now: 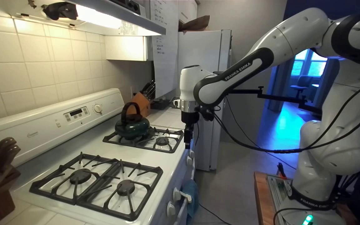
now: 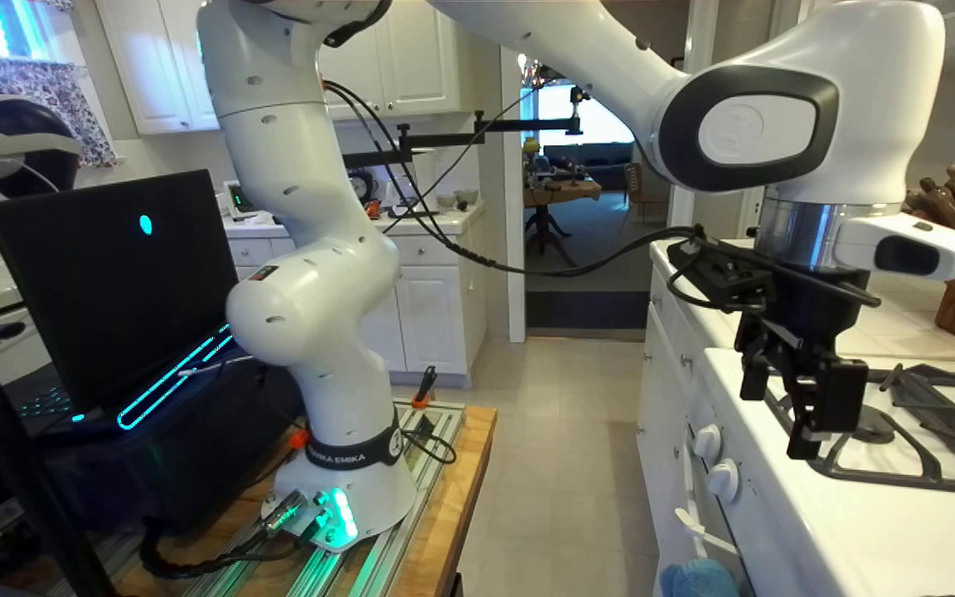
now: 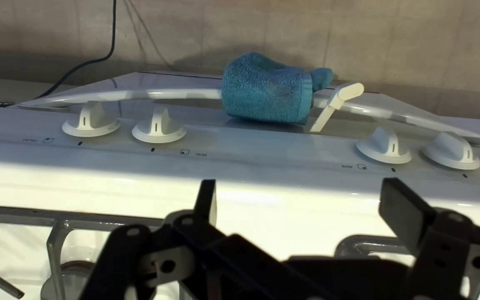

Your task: Wipe the front part of the stove with the towel, and then hang it

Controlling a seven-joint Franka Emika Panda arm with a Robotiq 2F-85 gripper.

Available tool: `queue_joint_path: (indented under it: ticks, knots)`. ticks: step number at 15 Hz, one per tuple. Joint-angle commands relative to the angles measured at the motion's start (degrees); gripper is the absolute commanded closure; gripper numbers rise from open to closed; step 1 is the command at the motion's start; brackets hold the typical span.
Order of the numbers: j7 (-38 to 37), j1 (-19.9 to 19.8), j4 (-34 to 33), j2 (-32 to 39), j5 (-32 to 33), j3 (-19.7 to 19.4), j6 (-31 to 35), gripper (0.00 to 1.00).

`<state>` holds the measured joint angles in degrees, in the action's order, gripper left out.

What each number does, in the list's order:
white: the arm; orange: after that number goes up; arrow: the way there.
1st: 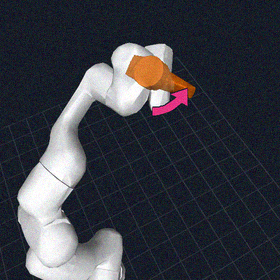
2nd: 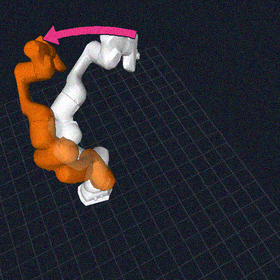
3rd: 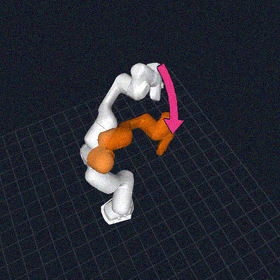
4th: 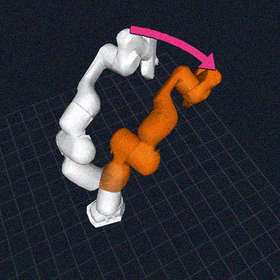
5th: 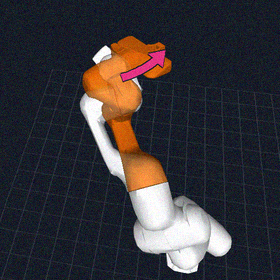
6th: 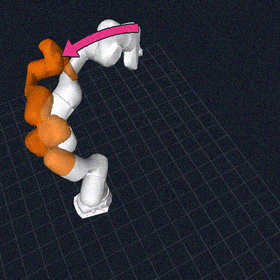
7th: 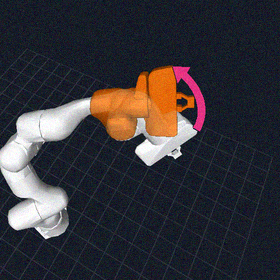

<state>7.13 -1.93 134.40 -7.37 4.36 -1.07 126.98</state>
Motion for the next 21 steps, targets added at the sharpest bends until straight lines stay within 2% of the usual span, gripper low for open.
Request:
queue_joint_path:
  ticks: [1, 9, 11, 21]
  knots:
    - [-0.3, 0.5, 0.8, -2.4, -1.4, -0.2, -2.3, 0.0]
    - [0.5, 0.8, 0.7, -3.0, -1.8, -0.2, -5.4, 0.0]
    - [0.0, 0.5, 0.0, -1.6, -0.2, -0.2, -4.0, 0.0]
    - [0.0, 0.7, 0.1, -1.6, -0.2, -0.2, -4.2, 0.0]
